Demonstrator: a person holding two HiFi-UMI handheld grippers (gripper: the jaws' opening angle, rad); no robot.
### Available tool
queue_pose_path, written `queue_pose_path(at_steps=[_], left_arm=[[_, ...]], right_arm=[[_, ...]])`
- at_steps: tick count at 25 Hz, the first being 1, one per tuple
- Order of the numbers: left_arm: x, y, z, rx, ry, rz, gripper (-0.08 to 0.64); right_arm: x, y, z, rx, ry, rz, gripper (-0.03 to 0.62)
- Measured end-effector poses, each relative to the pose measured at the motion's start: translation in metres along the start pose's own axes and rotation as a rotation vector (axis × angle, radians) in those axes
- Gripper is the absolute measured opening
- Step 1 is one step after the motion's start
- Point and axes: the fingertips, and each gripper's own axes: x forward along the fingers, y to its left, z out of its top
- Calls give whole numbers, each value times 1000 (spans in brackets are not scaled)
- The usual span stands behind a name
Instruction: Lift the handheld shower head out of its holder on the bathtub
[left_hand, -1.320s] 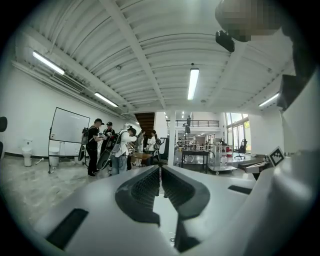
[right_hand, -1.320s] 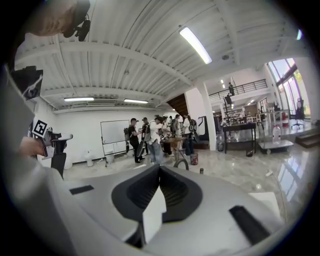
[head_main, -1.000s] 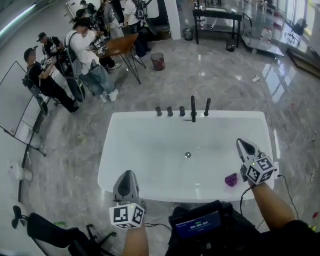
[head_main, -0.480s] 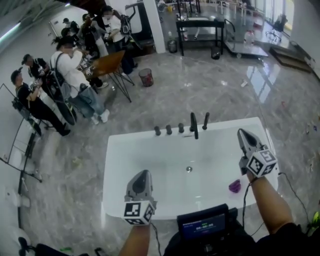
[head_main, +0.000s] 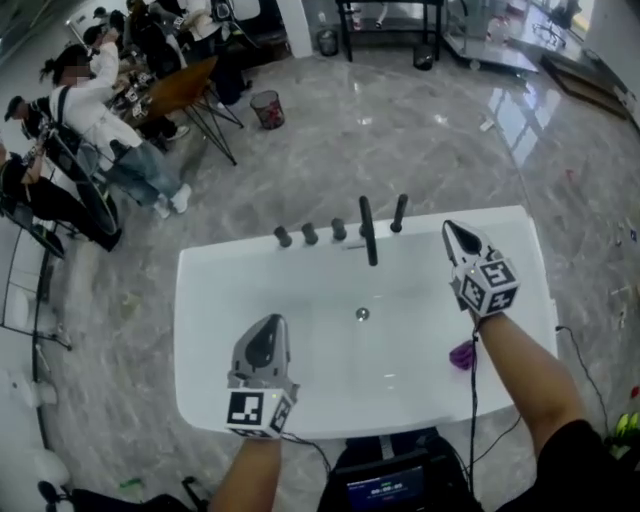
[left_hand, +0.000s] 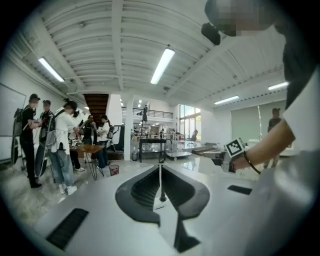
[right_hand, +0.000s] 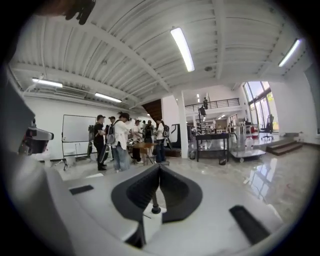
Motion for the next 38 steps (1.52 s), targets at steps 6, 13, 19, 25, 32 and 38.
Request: queue_pose_path(at_steps=[6,13,19,25,32,38], left_arm=[[45,13,-39,71,58,-2,20],[55,22,-60,46,44,91,20],[49,21,-84,40,84,120,21],[24,26,-119,-37,132,180,20],[0,28,-152,-67,196,196,20],[-8,31,-150,-74,195,196,21]], right_arm=[[63,-29,-73,10,73,-63,123],[134,-53,-124,-29,89,-42,215],[181,-79,-176,8,161,-39,278],[216,-90,-216,-30,236,0,281],[246,-80,-231,-50,231,20,282],[262,-71,-255,-90,275,51,238]])
